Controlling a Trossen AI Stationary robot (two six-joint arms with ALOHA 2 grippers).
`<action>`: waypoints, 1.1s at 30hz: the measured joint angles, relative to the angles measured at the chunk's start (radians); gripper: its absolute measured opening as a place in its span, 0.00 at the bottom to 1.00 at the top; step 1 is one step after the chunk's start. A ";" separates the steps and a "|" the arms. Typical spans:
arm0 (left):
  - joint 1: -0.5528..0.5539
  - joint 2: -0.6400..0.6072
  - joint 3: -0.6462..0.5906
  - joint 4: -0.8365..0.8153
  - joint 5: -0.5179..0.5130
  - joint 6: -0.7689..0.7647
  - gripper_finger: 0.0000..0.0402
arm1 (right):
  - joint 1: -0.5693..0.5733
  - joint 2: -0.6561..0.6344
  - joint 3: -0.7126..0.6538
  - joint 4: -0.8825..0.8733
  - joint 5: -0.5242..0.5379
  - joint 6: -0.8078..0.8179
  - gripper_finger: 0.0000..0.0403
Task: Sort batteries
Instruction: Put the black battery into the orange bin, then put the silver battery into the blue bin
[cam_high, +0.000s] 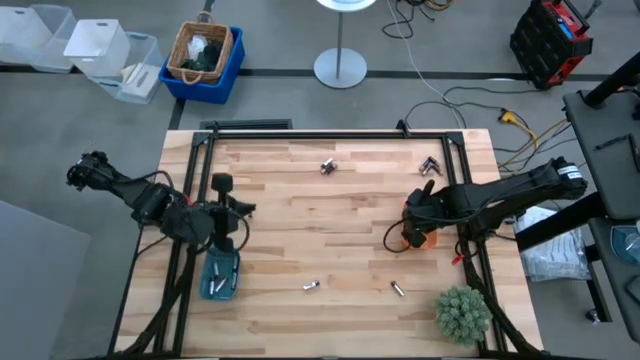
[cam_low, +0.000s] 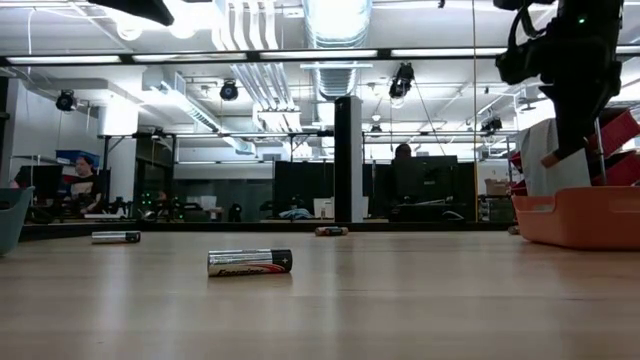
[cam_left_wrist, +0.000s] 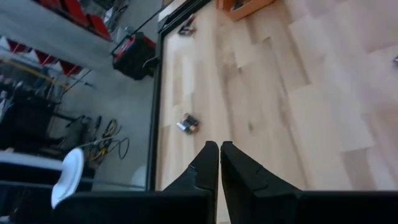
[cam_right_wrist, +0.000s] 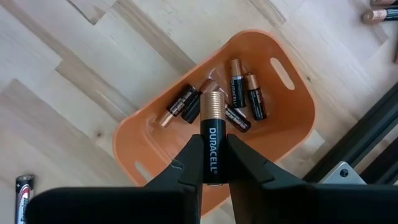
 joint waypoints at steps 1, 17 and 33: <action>0.013 -0.006 0.000 -0.002 0.000 0.006 0.00 | 0.000 0.003 0.000 0.000 0.000 0.000 0.10; 0.080 -0.057 -0.005 -0.002 0.000 0.024 0.00 | -0.002 0.003 0.000 -0.003 -0.034 0.025 0.18; 0.080 -0.057 -0.005 -0.001 0.001 0.010 0.00 | -0.002 0.003 0.000 -0.002 -0.019 0.046 0.41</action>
